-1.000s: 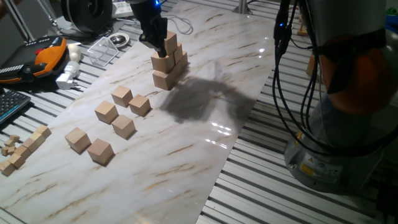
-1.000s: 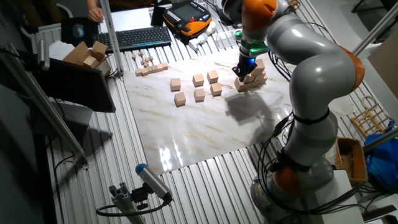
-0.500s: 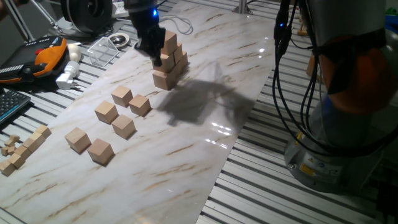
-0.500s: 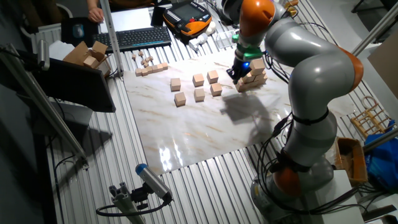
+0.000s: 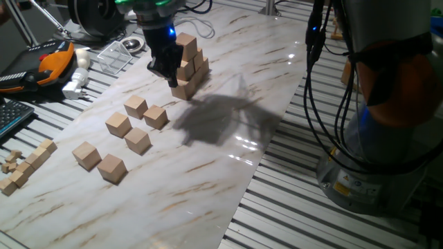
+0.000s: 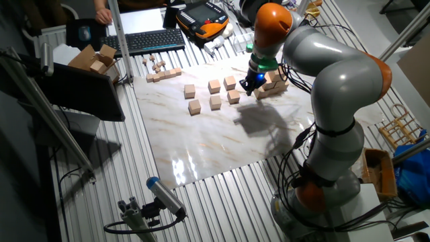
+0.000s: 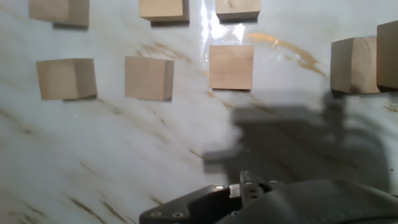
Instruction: Stack the blocks into a pyramid shape
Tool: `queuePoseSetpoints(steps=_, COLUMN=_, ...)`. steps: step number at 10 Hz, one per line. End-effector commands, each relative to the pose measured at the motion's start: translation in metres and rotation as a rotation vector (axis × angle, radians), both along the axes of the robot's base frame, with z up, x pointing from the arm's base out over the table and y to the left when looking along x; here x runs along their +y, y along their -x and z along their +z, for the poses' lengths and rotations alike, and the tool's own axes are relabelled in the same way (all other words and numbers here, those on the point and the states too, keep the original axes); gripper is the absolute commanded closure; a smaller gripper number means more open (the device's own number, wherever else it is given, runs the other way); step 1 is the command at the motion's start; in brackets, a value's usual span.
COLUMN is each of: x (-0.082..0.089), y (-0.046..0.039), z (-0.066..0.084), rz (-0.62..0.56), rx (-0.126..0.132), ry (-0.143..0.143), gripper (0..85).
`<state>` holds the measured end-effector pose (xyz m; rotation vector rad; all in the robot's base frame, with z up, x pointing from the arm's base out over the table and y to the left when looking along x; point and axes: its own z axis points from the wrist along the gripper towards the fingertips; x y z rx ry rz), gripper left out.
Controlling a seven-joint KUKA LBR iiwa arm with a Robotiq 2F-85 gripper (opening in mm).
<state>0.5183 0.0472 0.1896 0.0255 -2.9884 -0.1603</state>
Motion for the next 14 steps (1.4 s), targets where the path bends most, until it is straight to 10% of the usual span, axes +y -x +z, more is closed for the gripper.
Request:
queuePoseSetpoints(steps=1, x=0.000, y=0.0000, z=0.000, rz=0.036, rx=0.029, ry=-0.030, gripper=85.0)
queuePoseSetpoints(steps=3, x=0.000, y=0.0000, z=0.000, rz=0.060, rx=0.043, ry=-0.054, gripper=85.0)
queuePoseSetpoints(steps=4, x=0.000, y=0.0000, z=0.000, rz=0.086, rx=0.024, ry=-0.060, gripper=85.0)
queuePoseSetpoints(steps=5, x=0.000, y=0.0000, z=0.000, rz=0.100, rx=-0.045, ry=-0.005, gripper=85.0)
queuePoseSetpoints(steps=9, x=0.000, y=0.0000, z=0.000, rz=0.034, rx=-0.016, ry=-0.156, gripper=85.0)
queuePoseSetpoints(steps=11, x=0.052, y=-0.0150, z=0.008, rz=0.016, rx=-0.049, ry=-0.063, gripper=85.0)
queuePoseSetpoints(steps=14, x=0.136, y=-0.0247, z=0.015, rz=-0.066, rx=-0.035, ry=-0.011, gripper=85.0)
